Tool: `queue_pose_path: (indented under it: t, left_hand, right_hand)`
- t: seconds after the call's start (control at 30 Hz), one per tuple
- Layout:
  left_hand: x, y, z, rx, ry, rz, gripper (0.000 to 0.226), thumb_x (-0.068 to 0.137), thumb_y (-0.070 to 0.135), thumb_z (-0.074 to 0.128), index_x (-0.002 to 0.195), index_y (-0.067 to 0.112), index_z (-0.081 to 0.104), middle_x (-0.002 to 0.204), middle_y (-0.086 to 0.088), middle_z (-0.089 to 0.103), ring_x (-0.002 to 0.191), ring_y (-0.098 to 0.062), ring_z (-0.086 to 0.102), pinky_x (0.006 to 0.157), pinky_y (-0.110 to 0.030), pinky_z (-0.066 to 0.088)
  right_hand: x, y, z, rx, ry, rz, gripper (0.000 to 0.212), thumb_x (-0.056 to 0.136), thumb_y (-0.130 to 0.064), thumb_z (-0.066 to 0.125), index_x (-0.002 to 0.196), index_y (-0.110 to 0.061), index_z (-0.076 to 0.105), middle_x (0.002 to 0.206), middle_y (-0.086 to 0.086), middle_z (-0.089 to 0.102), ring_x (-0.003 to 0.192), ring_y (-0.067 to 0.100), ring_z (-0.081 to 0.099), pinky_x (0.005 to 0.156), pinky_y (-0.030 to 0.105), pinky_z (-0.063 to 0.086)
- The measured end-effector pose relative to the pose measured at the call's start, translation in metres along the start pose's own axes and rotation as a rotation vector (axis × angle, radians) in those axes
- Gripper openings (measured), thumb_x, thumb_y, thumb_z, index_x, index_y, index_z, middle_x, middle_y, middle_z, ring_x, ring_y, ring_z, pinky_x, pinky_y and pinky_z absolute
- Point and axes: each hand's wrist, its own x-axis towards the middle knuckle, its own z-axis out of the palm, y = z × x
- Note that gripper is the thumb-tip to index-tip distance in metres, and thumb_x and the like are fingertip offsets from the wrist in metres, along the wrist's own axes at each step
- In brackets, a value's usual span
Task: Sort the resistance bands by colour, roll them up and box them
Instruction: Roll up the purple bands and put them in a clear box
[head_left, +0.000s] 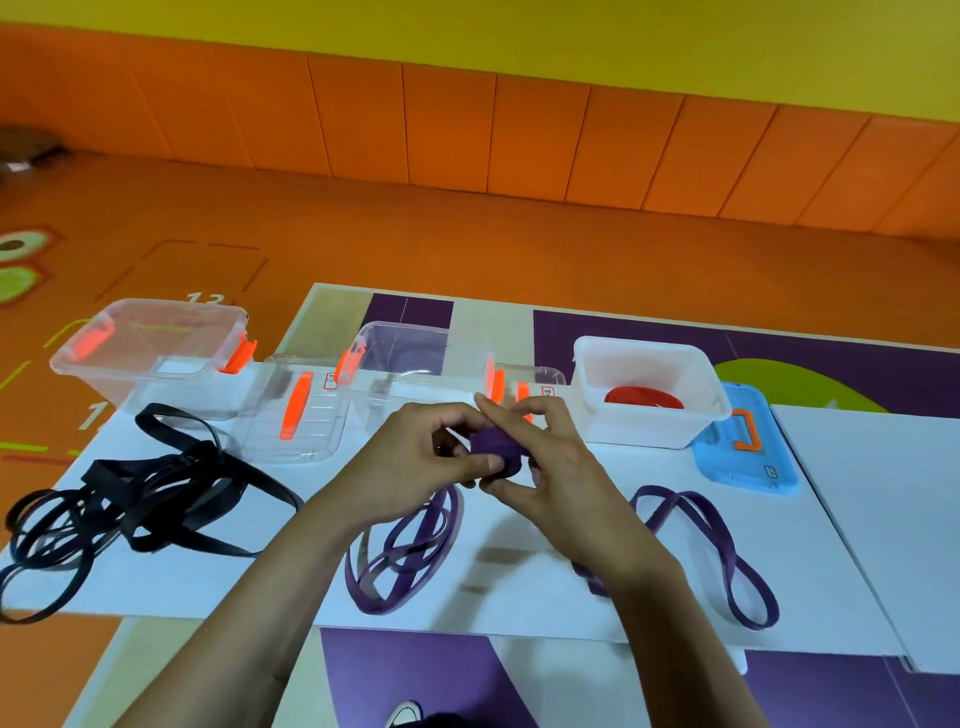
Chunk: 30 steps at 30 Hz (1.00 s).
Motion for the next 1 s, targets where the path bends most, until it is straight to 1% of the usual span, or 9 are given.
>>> queue_pose_path:
  t: [0.13,0.2,0.3,0.43,0.57,0.63,0.77,0.87,1.0]
  left_hand:
    - [0.001,-0.004,0.002,-0.18,0.095,0.017,0.023,0.088,0.005,0.076,0.108,0.016,0.074,0.094,-0.008,0.076,0.083,-0.044,0.069,0.086,-0.053,0.06]
    - [0.002,-0.007,0.005,-0.262,0.138,0.023,0.023,0.088,0.004,0.074,0.11,0.011,0.073,0.096,-0.008,0.076,0.082,-0.034,0.073,0.083,-0.047,0.061]
    - [0.001,-0.005,0.012,-0.367,0.165,0.034,0.024,0.089,0.002,0.07,0.113,0.004,0.069,0.099,-0.007,0.076,0.085,-0.026,0.073,0.08,-0.036,0.061]
    - [0.002,-0.006,0.016,-0.48,0.193,0.004,0.026,0.093,0.003,0.065,0.119,0.001,0.065,0.109,-0.011,0.075,0.092,-0.033,0.074,0.087,-0.037,0.06]
    - [0.0,-0.004,0.024,-0.498,0.171,-0.035,0.025,0.097,0.001,0.061,0.122,-0.002,0.062,0.117,-0.015,0.072,0.099,-0.037,0.074,0.095,-0.045,0.058]
    - [-0.001,0.0,0.022,-0.373,0.18,-0.064,0.021,0.098,0.005,0.063,0.119,0.006,0.065,0.111,-0.008,0.074,0.095,-0.031,0.075,0.096,-0.047,0.058]
    - [-0.003,0.016,0.0,0.214,0.16,0.02,0.024,0.09,0.028,0.075,0.111,0.037,0.067,0.112,0.016,0.067,0.081,-0.015,0.071,0.08,-0.045,0.061]
    - [-0.003,0.028,-0.012,0.222,0.051,0.048,0.025,0.092,0.017,0.073,0.112,0.032,0.068,0.103,0.011,0.071,0.073,-0.02,0.073,0.076,-0.046,0.06]
    - [-0.003,0.027,-0.015,0.32,-0.038,-0.003,0.025,0.093,0.023,0.073,0.114,0.031,0.062,0.102,0.011,0.07,0.078,-0.015,0.074,0.078,-0.048,0.061]
  right_hand:
    - [0.001,-0.002,-0.009,0.248,0.071,0.088,0.067,0.085,-0.027,0.082,0.14,-0.049,0.05,0.12,-0.021,0.055,0.096,0.006,0.061,0.084,0.018,0.05]
    - [0.001,-0.005,-0.016,0.419,0.114,0.144,0.043,0.089,-0.028,0.078,0.127,-0.04,0.062,0.116,-0.012,0.068,0.099,0.008,0.067,0.088,0.021,0.053]
    - [0.003,-0.007,-0.018,0.583,0.182,0.18,0.017,0.096,-0.022,0.069,0.112,-0.025,0.072,0.095,-0.004,0.076,0.084,0.011,0.07,0.082,0.024,0.054]
    - [0.003,-0.008,-0.01,0.666,0.212,0.187,0.019,0.096,-0.018,0.067,0.112,-0.027,0.074,0.101,-0.002,0.077,0.087,0.014,0.071,0.079,0.023,0.056]
    - [0.001,-0.009,-0.009,0.624,0.226,0.164,0.021,0.097,-0.017,0.066,0.108,-0.034,0.071,0.097,-0.008,0.076,0.081,0.007,0.068,0.077,0.018,0.053]
    - [0.001,-0.008,-0.012,0.501,0.192,0.149,0.02,0.098,-0.021,0.065,0.112,-0.035,0.07,0.1,-0.013,0.074,0.09,0.007,0.067,0.082,0.015,0.05]
    - [0.001,-0.006,-0.026,0.241,0.085,0.118,0.022,0.099,-0.029,0.064,0.12,-0.03,0.07,0.107,-0.016,0.068,0.099,0.004,0.061,0.081,0.01,0.043]
    - [0.002,-0.007,-0.028,0.128,0.033,0.074,0.023,0.099,-0.032,0.064,0.121,-0.033,0.068,0.104,-0.017,0.063,0.097,0.004,0.059,0.078,0.011,0.042]
    - [0.001,-0.006,-0.023,0.131,0.038,0.078,0.023,0.098,-0.032,0.065,0.122,-0.032,0.068,0.108,-0.018,0.064,0.099,0.004,0.059,0.08,0.012,0.044]
